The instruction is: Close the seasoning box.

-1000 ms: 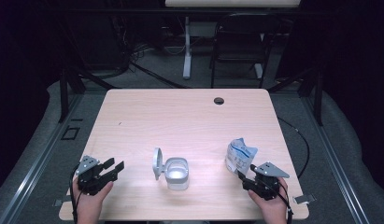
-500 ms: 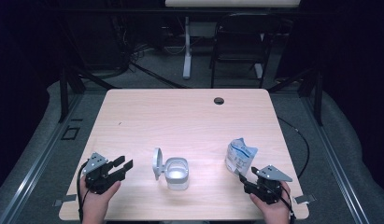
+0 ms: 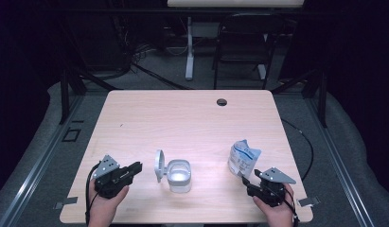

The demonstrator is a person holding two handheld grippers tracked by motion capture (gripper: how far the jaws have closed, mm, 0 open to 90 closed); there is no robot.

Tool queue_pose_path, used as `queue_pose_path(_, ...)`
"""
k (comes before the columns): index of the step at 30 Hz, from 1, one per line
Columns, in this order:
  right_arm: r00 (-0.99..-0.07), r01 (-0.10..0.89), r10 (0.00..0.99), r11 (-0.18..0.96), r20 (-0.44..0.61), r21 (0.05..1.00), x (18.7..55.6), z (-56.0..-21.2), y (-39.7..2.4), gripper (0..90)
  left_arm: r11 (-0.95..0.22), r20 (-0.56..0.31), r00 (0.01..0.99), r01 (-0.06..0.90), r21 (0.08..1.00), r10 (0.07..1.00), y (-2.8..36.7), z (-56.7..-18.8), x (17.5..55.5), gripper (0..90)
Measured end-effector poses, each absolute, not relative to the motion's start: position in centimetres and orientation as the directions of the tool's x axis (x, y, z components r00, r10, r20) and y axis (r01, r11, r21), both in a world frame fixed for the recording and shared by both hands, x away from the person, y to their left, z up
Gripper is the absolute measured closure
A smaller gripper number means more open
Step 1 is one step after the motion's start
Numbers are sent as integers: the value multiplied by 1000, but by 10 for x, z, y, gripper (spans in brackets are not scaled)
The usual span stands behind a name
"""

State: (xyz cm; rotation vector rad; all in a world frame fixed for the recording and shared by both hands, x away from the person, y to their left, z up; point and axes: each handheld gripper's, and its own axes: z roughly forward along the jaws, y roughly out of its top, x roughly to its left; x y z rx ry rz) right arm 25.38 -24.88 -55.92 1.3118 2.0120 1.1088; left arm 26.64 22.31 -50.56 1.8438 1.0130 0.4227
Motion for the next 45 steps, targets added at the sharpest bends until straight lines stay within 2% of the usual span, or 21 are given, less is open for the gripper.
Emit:
queue_pose_path(6, -419, 509, 907, 208, 29, 835, 255, -560, -247, 425, -218, -126, 619, 449, 866, 775, 217, -501, 263, 900)
queue_pose_path(45, -429, 517, 903, 216, 32, 828, 255, -562, -240, 424, -284, -104, 730, 388, 877, 676, 176, -487, 254, 900)
